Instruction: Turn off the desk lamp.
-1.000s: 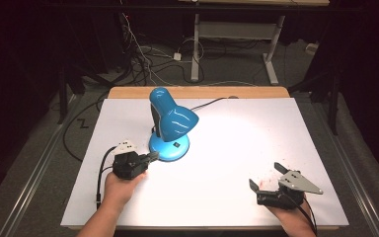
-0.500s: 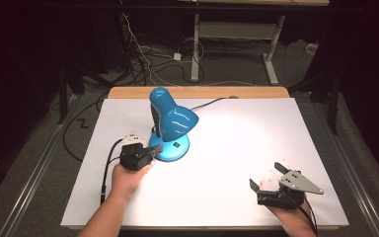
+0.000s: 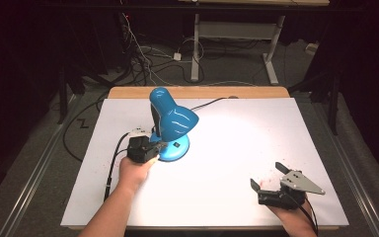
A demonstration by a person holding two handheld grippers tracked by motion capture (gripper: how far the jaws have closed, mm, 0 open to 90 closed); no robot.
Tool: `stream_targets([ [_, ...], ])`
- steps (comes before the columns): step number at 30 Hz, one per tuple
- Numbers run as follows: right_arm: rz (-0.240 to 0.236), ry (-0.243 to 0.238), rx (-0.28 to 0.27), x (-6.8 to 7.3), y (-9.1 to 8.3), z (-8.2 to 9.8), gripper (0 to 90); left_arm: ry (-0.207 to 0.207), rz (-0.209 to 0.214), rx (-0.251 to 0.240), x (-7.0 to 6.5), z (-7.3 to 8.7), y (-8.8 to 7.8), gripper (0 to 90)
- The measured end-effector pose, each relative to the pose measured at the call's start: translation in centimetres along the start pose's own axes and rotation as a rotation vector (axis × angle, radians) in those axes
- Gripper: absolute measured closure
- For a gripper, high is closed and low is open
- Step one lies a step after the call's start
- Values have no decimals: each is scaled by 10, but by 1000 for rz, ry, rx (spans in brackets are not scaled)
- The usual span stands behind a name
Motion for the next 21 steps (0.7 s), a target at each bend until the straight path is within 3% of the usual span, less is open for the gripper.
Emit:
stream_targets([
  [8,-3,2,5,0,0,1,3,-53,14,-28,1,-3,12,880],
  [21,-3,5,7,0,1,2,3,-99,31,-18,4,6,26,880],
])
Point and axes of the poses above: each handheld gripper's, and its own axes: y roughly forward along the jaws, z roughly out of its underside, x roughly to its left, the point moved 1 cm from there along y, roughly forward along the jaws, and after that the axes turned 11 degrees about -x, right-handed, at the moved point
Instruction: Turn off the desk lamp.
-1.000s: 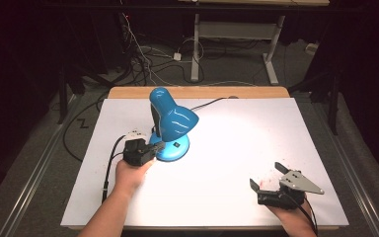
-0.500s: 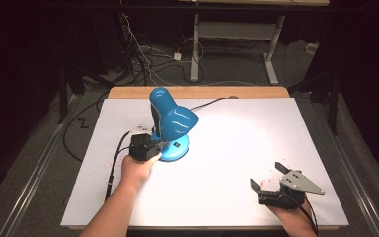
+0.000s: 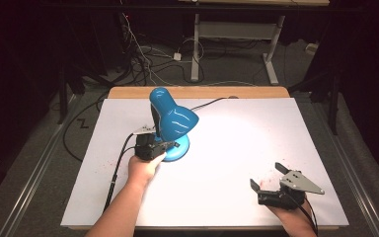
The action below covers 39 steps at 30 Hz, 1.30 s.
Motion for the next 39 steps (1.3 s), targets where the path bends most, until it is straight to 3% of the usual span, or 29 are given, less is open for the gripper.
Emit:
stream_targets([
  [16,3,0,4,0,-1,1,3,-26,-3,-10,1,6,10,880],
  [39,-4,-5,6,2,0,1,3,-21,2,-1,2,8,11,882],
])
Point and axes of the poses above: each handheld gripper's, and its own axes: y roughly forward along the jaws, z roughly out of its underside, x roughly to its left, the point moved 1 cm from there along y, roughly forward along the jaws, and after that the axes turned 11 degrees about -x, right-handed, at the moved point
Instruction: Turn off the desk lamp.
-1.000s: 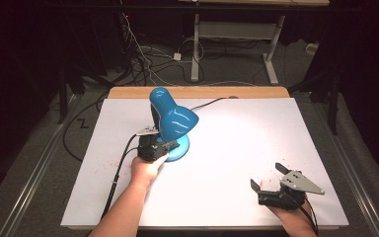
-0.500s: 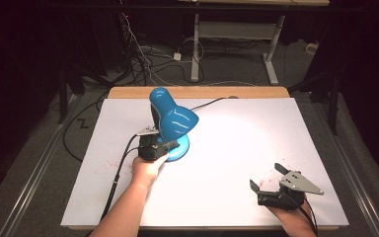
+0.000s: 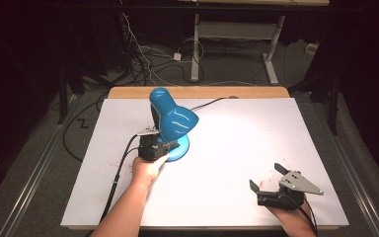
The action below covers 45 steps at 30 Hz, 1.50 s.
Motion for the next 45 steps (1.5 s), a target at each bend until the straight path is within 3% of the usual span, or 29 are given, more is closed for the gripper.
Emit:
stream_targets([
  [9,-2,-4,0,1,0,0,3,-2,-2,2,0,0,0,883],
  [11,-2,-4,0,1,0,0,3,-15,-18,5,1,0,1,884],
  [12,-1,-3,-1,1,0,0,3,-17,-46,1,1,0,0,884],
  [14,-1,-4,-1,1,-1,0,3,-48,-27,2,5,0,-1,885],
  [31,1,-2,1,1,-1,0,3,-6,-48,-1,1,1,-2,884],
  [35,6,3,-2,-1,-1,0,3,-3,-46,-23,1,0,-10,884],
  [45,7,2,-3,0,-2,-1,3,34,-69,-15,1,3,-46,884],
])
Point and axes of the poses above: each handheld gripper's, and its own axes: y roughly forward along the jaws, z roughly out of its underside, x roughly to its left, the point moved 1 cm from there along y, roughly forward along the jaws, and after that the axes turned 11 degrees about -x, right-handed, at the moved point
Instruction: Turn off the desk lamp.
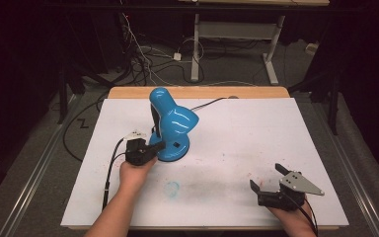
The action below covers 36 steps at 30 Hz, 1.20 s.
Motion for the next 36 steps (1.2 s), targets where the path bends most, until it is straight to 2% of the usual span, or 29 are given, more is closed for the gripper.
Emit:
stream_targets([
  [3,1,-4,-3,0,0,-1,3,43,-12,15,-6,2,-12,884],
  [14,-4,-6,-1,3,1,-1,3,151,-49,73,-25,21,-57,884],
  [17,-5,-8,-1,4,1,-1,3,189,-49,85,-32,27,-68,884],
  [20,-5,-7,-1,3,0,-1,4,253,-55,89,-42,34,-78,883],
  [21,-5,-7,-2,3,0,-1,3,263,-57,85,-44,37,-80,883],
  [24,-3,-4,-2,3,0,-1,3,263,-53,92,-44,52,-86,883],
  [27,-4,-9,-1,3,1,-1,3,292,-62,110,-44,53,-86,882],
  [30,-4,-11,6,5,2,0,3,265,-49,97,-41,51,-85,882],
  [36,-15,-17,18,8,6,2,3,256,-42,105,-36,52,-82,880],
])
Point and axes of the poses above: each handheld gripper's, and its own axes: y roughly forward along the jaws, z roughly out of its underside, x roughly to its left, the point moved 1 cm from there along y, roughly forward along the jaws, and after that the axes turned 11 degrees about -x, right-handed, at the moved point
